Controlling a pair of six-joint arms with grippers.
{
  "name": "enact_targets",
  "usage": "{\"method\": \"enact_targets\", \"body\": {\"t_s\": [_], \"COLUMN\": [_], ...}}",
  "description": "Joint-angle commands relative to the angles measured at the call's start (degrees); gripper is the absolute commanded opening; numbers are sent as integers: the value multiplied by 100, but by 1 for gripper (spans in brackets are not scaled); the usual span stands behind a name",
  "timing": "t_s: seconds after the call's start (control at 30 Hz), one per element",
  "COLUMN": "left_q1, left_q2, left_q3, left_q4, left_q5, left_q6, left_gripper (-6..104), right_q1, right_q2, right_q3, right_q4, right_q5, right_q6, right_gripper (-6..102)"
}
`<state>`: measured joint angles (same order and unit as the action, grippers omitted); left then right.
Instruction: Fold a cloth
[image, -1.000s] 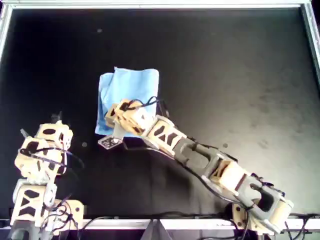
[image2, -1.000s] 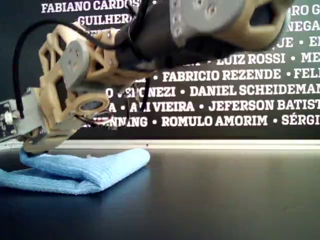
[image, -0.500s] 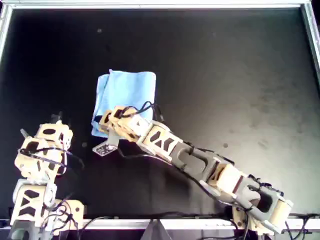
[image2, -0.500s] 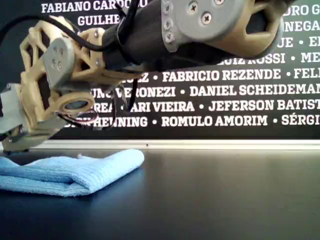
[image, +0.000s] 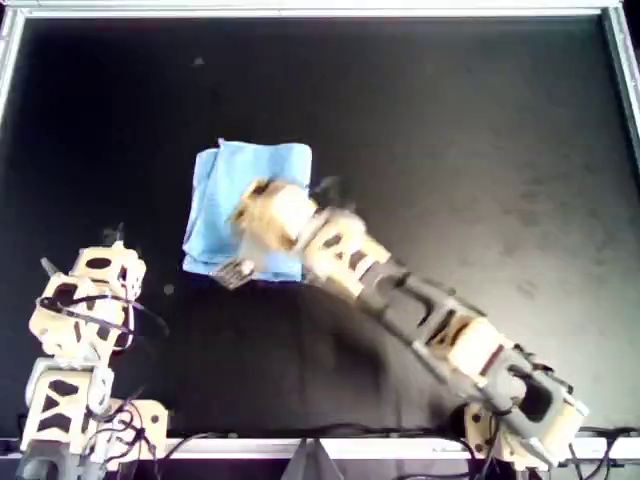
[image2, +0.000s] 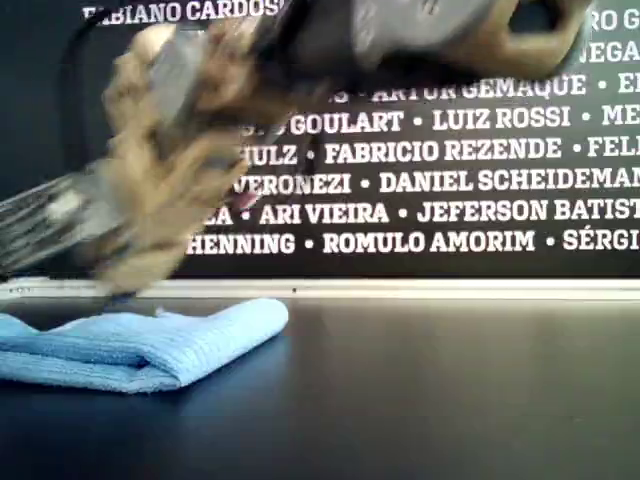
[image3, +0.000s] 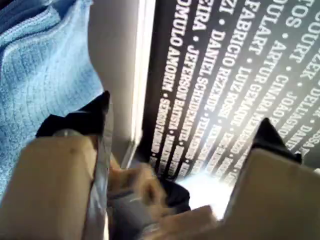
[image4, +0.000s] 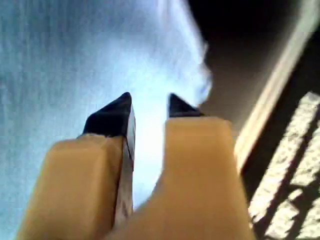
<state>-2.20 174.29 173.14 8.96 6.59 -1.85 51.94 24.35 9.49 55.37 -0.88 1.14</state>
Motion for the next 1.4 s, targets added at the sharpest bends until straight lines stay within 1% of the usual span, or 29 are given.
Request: {"method": "enact_targets", "body": {"t_s": [0.0, 0.03, 0.13, 0.23, 0.37, 0.4, 0.47, 0.5, 0.53, 0.6, 0.67, 0.77, 0.83, 0.93, 1.03, 1.13, 1.33, 1.37], "left_q1": [132, 132, 132, 132, 132, 132, 114, 97, 97, 97, 123, 123, 123, 123, 123, 123, 123, 114], "left_q2": [35, 35, 35, 26, 26, 26, 62, 105, 132, 132, 132, 132, 88, 53, 53, 44, 44, 35], "left_q3": [-70, -70, -70, -70, -70, -70, -70, -70, -70, -70, -70, -70, -70, -70, -70, -70, -70, -70], "left_q4": [-26, -26, -26, -26, -26, -26, -26, -26, -26, -26, -26, -26, -26, -26, -26, -26, -26, -26], "left_q5": [-53, -53, -53, -53, -53, -53, -53, -53, -53, -53, -53, -53, -53, -53, -53, -53, -53, -53], "left_q6": [44, 44, 44, 44, 18, -9, -26, -26, -26, 0, 18, 35, 35, 35, 35, 35, 44, 44], "left_gripper": [99, 99, 99, 99, 99, 99, 99, 99, 99, 99, 99, 99, 99, 99, 99, 99, 99, 99], "right_q1": [-606, -782, -1292, -1775, -2136, -2276, -2610, -2865, -3173, -3806, -4421, -5177, -5379, -5388, -5335, -5300, -5300, -5291], "right_q2": [1178, 1248, 1521, 2215, 4017, 4535, 5511, 5968, 6354, 7146, 7840, 9185, 9993, 11074, 12138, 13228, 15293, 15460], "right_q3": [-369, -413, -325, -88, 1608, 2276, 3700, 4421, 5071, 6311, 7312, 8859, 9914, 11399, 12551, 13465, 14906, 15073], "right_q4": [1872, 2426, 3647, 3647, 3612, 3604, 3586, 3577, 3542, 3111, 2188, 562, -325, -1406, -2162, -2619, -2742, -2769], "right_q5": [-26, -26, 70, 88, 88, 88, 79, 79, 26, -18, -18, -18, -18, -18, -18, -18, -26, -35], "right_q6": [-9, 70, 79, 79, 97, 132, 308, 413, 475, 413, 299, -26, -220, -378, -413, -413, -404, -343], "right_gripper": [0, -3, -1, 0, 0, 0, 0, 0, 0, 0, 0, 0, 0, 0, 0, 0, 0, 0]}}
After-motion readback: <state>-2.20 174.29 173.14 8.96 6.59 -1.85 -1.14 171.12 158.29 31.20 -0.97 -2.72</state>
